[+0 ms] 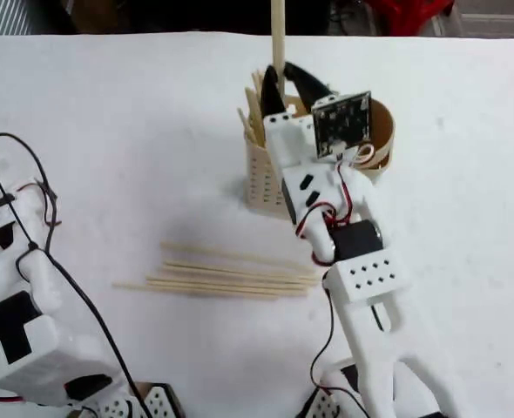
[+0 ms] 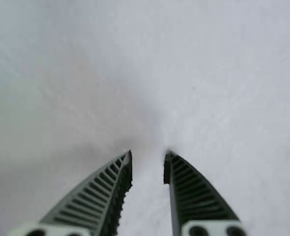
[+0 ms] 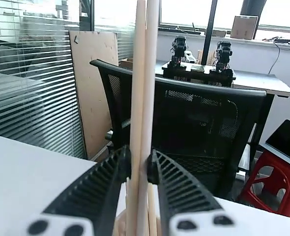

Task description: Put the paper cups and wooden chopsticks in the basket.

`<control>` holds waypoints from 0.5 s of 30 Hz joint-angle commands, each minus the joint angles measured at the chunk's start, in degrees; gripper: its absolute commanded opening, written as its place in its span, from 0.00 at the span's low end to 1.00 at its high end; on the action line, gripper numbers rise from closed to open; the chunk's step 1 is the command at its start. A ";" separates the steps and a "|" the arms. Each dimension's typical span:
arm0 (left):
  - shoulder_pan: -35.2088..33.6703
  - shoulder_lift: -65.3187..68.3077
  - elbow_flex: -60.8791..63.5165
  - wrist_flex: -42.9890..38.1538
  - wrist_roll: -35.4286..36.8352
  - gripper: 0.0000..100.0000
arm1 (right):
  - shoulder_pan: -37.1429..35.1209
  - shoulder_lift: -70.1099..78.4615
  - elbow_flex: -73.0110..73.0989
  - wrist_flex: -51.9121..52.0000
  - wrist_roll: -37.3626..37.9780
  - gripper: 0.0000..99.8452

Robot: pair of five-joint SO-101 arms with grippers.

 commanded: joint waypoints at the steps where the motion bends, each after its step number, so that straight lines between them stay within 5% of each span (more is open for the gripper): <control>1: -0.13 -0.40 -2.37 0.62 -0.70 0.12 | 0.84 -4.35 2.29 -0.92 0.00 0.07; 6: -0.13 -0.40 -2.37 0.62 -0.70 0.12 | 0.48 -10.07 4.04 5.23 0.00 0.22; 15: -0.13 -0.40 -2.37 0.62 -0.70 0.12 | 0.40 -28.97 3.43 30.99 3.87 0.09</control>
